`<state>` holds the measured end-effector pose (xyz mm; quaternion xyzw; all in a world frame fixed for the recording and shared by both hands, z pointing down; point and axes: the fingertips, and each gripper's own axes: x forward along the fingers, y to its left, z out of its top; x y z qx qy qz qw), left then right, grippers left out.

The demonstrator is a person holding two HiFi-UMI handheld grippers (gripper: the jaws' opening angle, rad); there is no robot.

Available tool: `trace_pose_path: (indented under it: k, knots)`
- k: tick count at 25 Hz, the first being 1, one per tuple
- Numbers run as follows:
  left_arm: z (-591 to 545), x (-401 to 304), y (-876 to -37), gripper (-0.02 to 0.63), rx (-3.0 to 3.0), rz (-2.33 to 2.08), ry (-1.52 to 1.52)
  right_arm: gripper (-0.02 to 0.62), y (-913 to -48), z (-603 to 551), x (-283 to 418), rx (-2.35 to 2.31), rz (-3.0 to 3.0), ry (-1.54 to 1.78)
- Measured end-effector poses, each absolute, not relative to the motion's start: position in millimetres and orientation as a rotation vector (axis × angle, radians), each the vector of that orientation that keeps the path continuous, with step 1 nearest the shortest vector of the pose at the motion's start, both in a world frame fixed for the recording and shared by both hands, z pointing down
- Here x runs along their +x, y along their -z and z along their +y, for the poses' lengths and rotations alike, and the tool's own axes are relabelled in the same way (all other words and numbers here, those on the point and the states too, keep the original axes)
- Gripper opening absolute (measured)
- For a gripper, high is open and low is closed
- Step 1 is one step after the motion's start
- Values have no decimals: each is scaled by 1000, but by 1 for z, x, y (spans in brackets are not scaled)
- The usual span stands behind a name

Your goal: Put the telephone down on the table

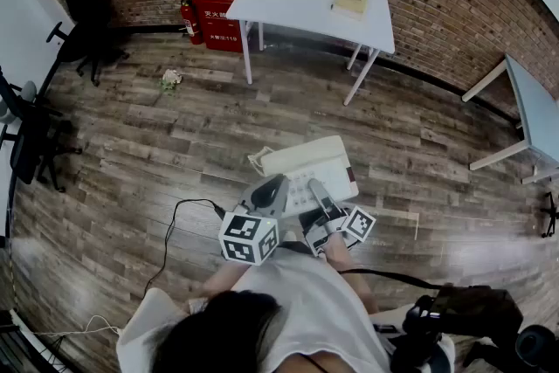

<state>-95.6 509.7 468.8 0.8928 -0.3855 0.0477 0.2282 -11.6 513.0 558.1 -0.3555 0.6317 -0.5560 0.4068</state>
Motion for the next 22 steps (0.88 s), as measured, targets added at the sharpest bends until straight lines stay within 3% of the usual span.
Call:
trace_pose_path:
  k: [22]
  knots:
    - [514,-104,-480,41,2444,-1078,-165,224,-566,512,-29,-911,1599,1459]
